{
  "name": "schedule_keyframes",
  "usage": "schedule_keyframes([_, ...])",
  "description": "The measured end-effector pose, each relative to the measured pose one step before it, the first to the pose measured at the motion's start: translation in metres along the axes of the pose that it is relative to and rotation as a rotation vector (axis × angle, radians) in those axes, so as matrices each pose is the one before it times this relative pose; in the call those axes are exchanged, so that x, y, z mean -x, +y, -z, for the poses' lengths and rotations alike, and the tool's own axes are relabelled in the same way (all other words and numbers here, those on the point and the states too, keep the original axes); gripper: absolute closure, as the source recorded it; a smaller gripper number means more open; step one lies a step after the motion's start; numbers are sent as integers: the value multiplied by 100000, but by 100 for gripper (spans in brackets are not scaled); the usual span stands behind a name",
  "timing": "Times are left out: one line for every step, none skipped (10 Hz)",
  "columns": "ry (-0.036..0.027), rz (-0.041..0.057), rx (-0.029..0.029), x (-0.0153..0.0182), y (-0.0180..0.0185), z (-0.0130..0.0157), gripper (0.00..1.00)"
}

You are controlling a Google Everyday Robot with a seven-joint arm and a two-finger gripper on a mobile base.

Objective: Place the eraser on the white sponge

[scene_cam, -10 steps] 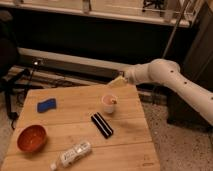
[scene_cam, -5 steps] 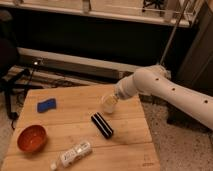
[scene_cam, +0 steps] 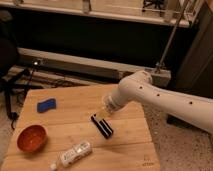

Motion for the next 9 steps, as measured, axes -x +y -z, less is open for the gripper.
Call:
schedule_keyframes([-1303,107,1018,125,-20,-1094,20])
schedule_keyframes([-1777,-200,1476,204,-80,-1654,20])
schedule_keyframes([-1624,-482,1362,397,-68,-1492,20])
schedule_keyframes([-1686,-535,829,447,-245,-1490,20])
schedule_keyframes([-1468,-569,562,417,-246,-1232,20])
schedule_keyframes([-2268,-1070,1077,793,-97,-1572,20])
schedule_keyframes([-1329,-792,580,411,8,-915,20])
schedule_keyframes([-1852,-1340,638,620,155,-1178,20])
schedule_keyframes([-1340,-1635,806,432,356,-944,20])
